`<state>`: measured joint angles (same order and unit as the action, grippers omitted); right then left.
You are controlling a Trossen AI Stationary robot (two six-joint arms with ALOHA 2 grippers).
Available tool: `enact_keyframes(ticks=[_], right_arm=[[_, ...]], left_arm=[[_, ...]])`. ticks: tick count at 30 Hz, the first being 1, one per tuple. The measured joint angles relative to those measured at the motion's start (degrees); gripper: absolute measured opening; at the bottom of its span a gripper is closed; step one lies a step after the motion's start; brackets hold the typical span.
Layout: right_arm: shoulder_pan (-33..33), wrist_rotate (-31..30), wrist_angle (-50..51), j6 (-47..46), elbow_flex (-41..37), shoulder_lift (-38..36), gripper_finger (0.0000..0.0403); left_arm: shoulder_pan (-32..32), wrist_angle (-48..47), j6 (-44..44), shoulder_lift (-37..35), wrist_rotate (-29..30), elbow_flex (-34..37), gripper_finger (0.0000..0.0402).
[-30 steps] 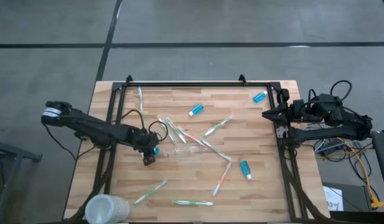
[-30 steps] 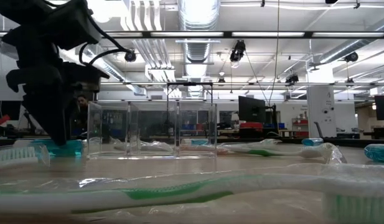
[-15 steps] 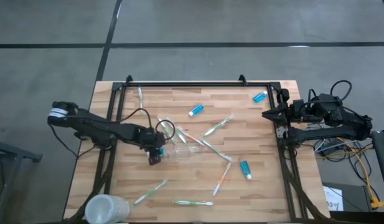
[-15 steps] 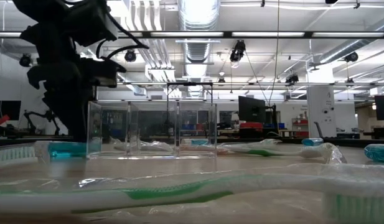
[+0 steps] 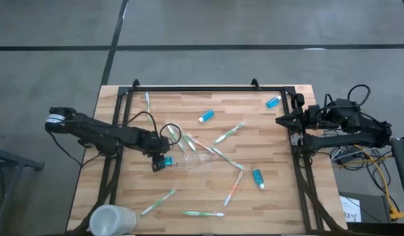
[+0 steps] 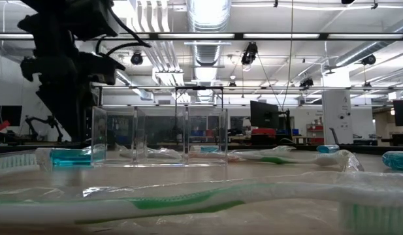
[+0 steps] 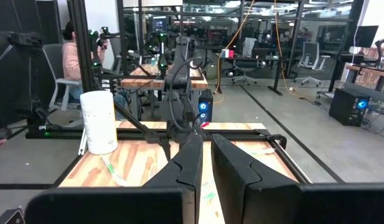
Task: Pick & Place toothbrushing station
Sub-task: Put the blue mouthwash bottle into the transparent organizer
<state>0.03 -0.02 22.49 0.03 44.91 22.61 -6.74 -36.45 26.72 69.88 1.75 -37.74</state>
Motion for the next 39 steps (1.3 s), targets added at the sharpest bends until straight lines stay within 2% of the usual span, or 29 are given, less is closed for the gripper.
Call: enact_keyframes(ticks=[6, 11, 15, 19, 22, 32, 39], right_arm=[[0.0, 0.0, 0.0, 0.0, 0.0, 0.0, 0.0034], [0.0, 0.0, 0.0, 0.0, 0.0, 0.0, 0.0034], [0.0, 0.0, 0.0, 0.0, 0.0, 0.0, 0.0034], [0.0, 0.0, 0.0, 0.0, 0.0, 0.0, 0.0034], [0.0, 0.0, 0.0, 0.0, 0.0, 0.0, 0.0034], [0.0, 0.0, 0.0, 0.0, 0.0, 0.0, 0.0034], [0.0, 0.0, 0.0, 0.0, 0.0, 0.0, 0.0034]], left_arm=[[-0.2, -5.3, 4.6, -5.1, -1.2, 0.0, 0.017], [-0.2, -5.1, 12.2, -6.6, -2.6, 2.8, 0.017], [-0.3, -3.3, 12.6, -7.7, -6.1, 5.5, 0.017], [-1.3, 0.2, 3.4, -8.3, -9.9, 7.7, 0.017], [-2.5, 0.5, -2.1, -8.3, -9.9, 8.8, 0.017], [-2.7, 5.4, -2.8, -8.3, -5.4, 10.9, 0.017], [-2.7, 5.9, -2.8, -8.3, -5.0, 10.9, 0.017]])
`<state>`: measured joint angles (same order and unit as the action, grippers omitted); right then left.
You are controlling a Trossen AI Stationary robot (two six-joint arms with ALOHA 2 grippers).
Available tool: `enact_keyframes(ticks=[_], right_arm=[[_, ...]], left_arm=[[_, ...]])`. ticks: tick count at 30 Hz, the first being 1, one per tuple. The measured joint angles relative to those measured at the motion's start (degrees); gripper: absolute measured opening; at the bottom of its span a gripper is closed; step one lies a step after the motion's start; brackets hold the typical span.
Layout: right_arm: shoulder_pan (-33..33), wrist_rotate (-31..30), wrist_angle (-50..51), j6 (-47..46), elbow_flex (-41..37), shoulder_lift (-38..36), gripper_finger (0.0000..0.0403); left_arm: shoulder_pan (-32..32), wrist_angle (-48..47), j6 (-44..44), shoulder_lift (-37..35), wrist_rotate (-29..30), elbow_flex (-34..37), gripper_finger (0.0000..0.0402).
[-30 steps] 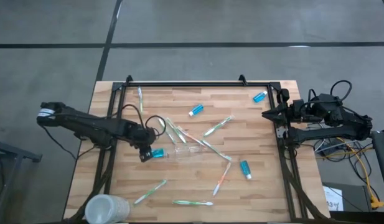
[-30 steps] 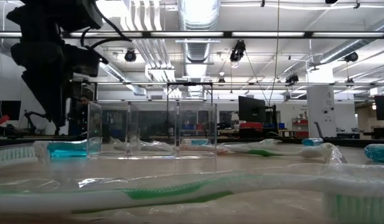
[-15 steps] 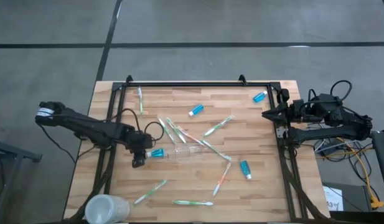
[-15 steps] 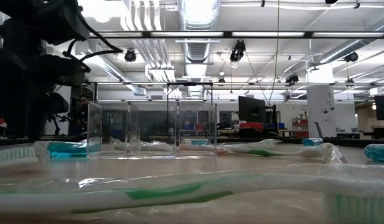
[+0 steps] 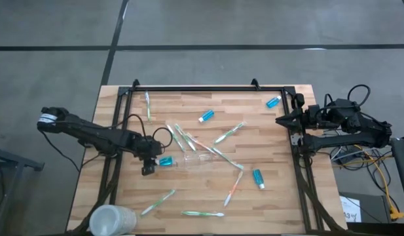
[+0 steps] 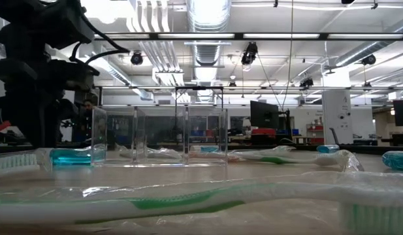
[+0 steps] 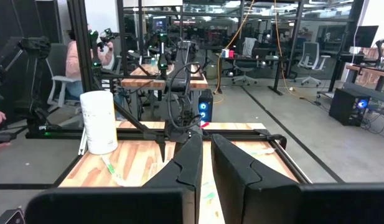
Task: Pick & Place toothbrushing station
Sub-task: Put the blue mouthwash bottle into the transparent organizer
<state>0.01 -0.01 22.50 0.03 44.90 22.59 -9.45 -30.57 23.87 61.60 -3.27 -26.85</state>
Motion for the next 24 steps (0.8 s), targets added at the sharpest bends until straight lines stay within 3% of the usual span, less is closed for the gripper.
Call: enact_keyframes(ticks=[24], right_arm=[[0.0, 0.0, 0.0, 0.0, 0.0, 0.0, 0.0034]], left_arm=[[0.0, 6.6, 4.0, 0.0, 0.3, 4.8, 0.0169]])
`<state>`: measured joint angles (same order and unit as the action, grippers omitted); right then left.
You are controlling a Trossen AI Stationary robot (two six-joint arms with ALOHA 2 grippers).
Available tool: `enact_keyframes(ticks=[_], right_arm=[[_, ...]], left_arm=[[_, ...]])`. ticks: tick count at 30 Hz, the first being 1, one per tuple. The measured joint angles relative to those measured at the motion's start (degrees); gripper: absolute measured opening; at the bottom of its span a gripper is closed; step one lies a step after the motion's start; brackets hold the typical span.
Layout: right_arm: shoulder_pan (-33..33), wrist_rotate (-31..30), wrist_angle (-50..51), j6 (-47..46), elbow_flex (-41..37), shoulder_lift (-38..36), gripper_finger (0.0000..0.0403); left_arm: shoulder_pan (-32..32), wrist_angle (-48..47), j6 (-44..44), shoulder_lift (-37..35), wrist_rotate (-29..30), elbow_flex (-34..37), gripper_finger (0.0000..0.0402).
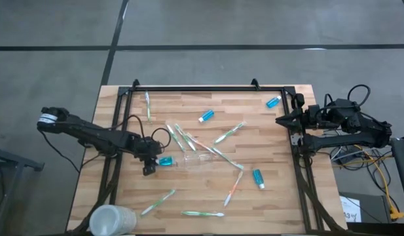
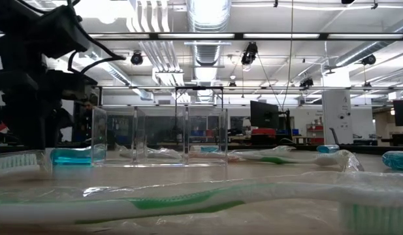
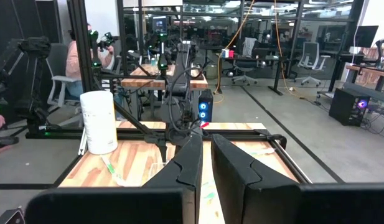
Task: Pick & Place toothbrushing station
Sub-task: Put the blue mouthwash bottle into the transparent organizer
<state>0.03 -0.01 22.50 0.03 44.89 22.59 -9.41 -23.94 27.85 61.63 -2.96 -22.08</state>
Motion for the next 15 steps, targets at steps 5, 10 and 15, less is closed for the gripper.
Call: enact_keyframes(ticks=[5, 10, 15], right_arm=[[0.0, 0.0, 0.0, 0.0, 0.0, 0.0, 0.0034], [0.0, 0.0, 0.0, 0.0, 0.0, 0.0, 0.0034], [0.0, 0.0, 0.0, 0.0, 0.0, 0.0, 0.0034]], left_arm=[[0.0, 0.8, 1.4, -0.1, -0.1, 0.7, 0.0169], [0.0, 1.0, 0.8, 0.0, -0.2, 0.7, 0.0161], [0.0, 1.1, 1.0, 0.0, -0.2, 0.7, 0.0135]])
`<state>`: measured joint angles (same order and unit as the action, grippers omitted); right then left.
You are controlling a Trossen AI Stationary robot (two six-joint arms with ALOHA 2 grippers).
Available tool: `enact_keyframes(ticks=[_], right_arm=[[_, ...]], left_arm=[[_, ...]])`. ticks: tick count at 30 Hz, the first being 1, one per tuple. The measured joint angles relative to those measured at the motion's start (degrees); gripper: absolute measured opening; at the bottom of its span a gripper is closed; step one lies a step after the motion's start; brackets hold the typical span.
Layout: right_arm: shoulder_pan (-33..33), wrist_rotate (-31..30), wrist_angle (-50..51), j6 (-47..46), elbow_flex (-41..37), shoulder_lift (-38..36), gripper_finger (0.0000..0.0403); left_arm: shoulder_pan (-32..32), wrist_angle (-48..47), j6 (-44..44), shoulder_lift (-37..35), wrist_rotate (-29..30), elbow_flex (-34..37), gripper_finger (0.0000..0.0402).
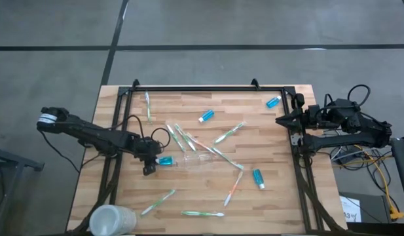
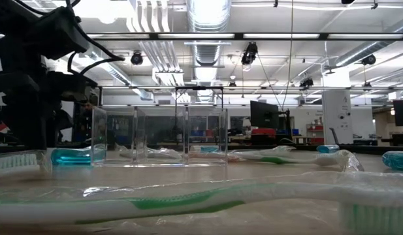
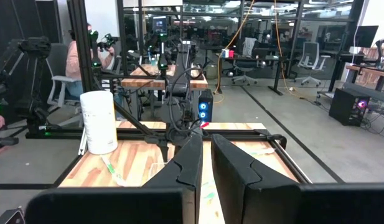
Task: Pick & Place toothbrushing station
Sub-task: Put the blue mouthwash bottle into the transparent organizer
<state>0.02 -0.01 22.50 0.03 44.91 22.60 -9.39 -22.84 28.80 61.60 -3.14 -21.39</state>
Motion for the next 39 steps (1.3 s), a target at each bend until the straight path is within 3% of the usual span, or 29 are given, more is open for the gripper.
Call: enact_keyframes(ticks=[7, 15, 19, 29, 39], right_arm=[[0.0, 0.0, 0.0, 0.0, 0.0, 0.0, 0.0034], [0.0, 0.0, 0.0, 0.0, 0.0, 0.0, 0.0034], [0.0, 0.0, 0.0, 0.0, 0.0, 0.0, 0.0034], [0.0, 0.0, 0.0, 0.0, 0.0, 0.0, 0.0034], [0.0, 0.0, 0.0, 0.0, 0.0, 0.0, 0.0034]], left_arm=[[0.0, 0.4, 0.2, 0.0, -0.8, 0.0, 0.0095], [0.0, 0.2, -0.3, 0.0, -0.8, 0.0, 0.0098], [-0.1, -4.1, -0.1, -0.1, -0.8, -1.8, 0.0098], [0.0, -24.8, -2.1, -0.1, 4.5, -15.6, 0.0098], [0.4, -46.6, 0.8, -0.1, 9.5, -34.5, 0.0098]])
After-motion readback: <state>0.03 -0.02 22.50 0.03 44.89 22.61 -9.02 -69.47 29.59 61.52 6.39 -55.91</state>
